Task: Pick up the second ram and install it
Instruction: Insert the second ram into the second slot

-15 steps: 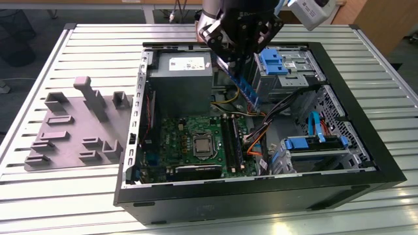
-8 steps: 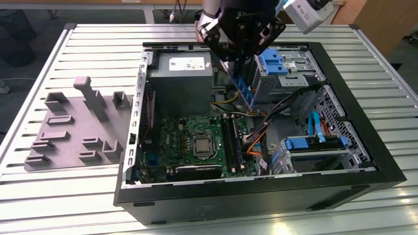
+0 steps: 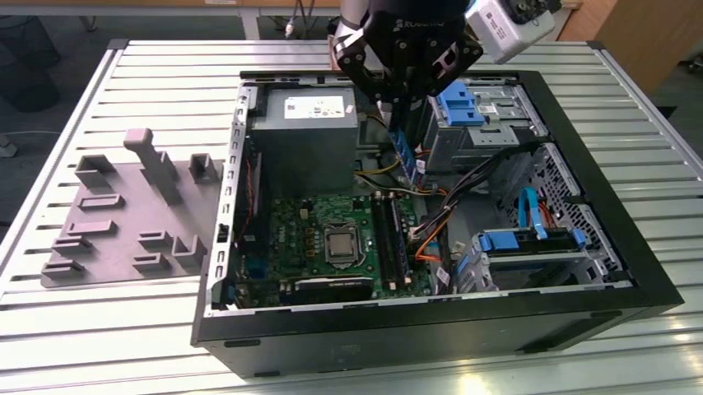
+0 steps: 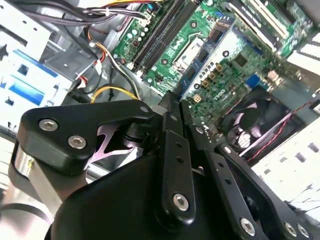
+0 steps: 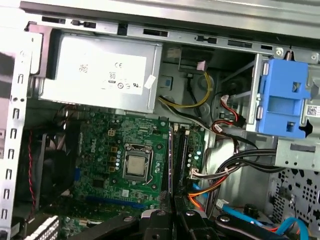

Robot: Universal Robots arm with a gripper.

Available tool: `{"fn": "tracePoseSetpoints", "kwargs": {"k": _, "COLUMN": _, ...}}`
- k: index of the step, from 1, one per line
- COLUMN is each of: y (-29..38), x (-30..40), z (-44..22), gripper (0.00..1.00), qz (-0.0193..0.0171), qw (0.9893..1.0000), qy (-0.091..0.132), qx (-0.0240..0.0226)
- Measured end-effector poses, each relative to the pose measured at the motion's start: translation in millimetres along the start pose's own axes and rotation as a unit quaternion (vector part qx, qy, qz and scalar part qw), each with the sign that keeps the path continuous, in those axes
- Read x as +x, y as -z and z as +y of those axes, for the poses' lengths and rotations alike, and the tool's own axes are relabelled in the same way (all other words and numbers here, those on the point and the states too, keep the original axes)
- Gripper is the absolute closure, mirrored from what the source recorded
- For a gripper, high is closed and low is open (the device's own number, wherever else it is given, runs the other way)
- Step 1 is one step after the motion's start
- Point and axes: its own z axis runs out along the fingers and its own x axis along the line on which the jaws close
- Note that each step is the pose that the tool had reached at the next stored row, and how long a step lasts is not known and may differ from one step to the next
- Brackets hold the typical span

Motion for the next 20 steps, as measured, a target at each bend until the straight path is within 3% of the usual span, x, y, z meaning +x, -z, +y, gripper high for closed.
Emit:
{"fn": "tracePoseSetpoints", "kwargs": {"k": 5, "y": -0.5, "x": 0.0, "z": 0.0, "gripper": 0.86, "qz": 0.0004, "qw": 0.9995, "qy": -0.033, "qx": -0.0002}}
{"fn": "tracePoseSetpoints", "kwargs": {"k": 20, "y": -1.0, "x": 0.0, "z": 0.0, "gripper": 0.86, "qz": 0.0003, "qw": 0.9996, "qy": -0.029, "qx": -0.0004}}
